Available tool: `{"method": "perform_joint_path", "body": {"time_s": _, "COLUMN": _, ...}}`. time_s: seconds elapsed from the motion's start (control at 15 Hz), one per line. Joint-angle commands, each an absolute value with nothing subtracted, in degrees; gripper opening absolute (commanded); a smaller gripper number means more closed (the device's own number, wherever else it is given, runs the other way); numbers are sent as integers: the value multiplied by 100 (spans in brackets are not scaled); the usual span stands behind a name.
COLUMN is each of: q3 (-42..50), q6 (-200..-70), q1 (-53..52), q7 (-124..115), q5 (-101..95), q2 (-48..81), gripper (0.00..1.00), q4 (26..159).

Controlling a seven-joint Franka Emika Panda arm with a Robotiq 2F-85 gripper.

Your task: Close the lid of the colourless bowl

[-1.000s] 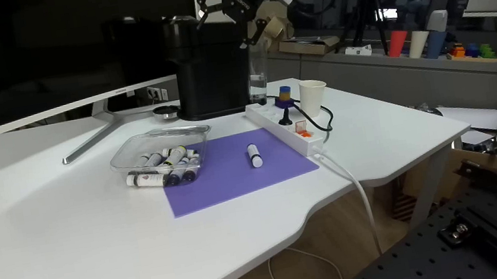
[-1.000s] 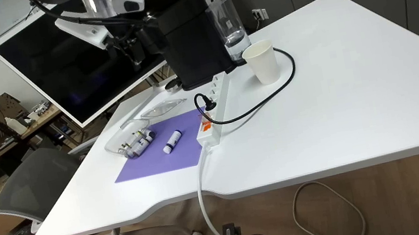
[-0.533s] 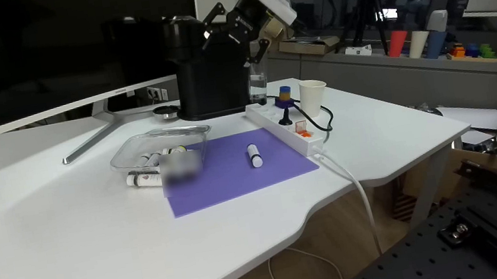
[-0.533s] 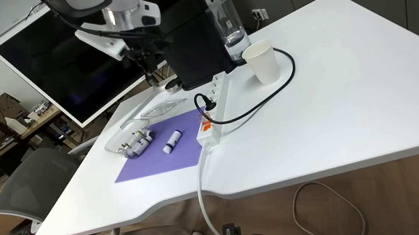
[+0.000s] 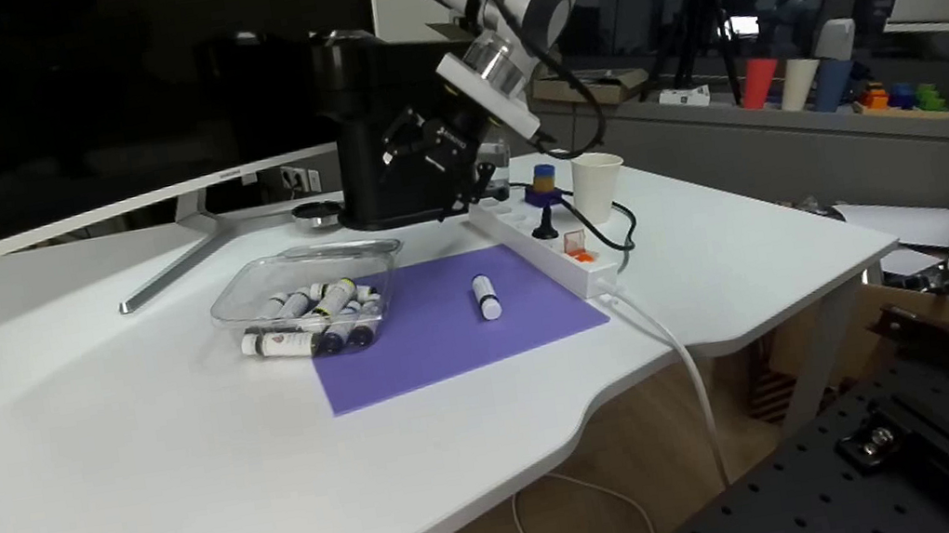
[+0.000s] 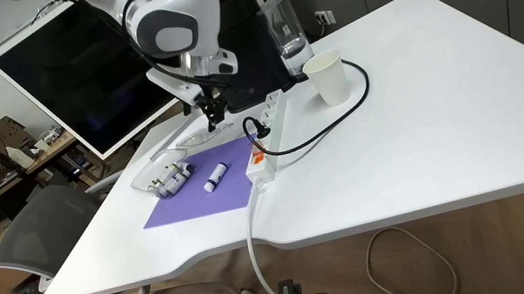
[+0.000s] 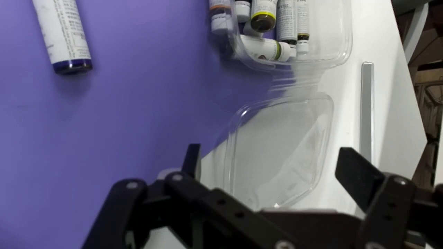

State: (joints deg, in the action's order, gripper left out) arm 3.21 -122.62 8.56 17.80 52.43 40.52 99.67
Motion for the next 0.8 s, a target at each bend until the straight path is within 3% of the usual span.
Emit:
{"method": "perform_joint_path", "body": {"time_s": 0.0, "q3": 155, "q6": -11891, "q1": 905, "q7": 1277, "q5": 4870, "q2": 4686, "gripper": 100, "q4": 9074}}
{"method": "perform_joint_path", "body": {"time_s": 0.73, "q3": -200, "q6": -11588, "q1": 919, "q7": 731, "q5": 4388, "q2": 5693, "gripper": 100, "q4": 7787}}
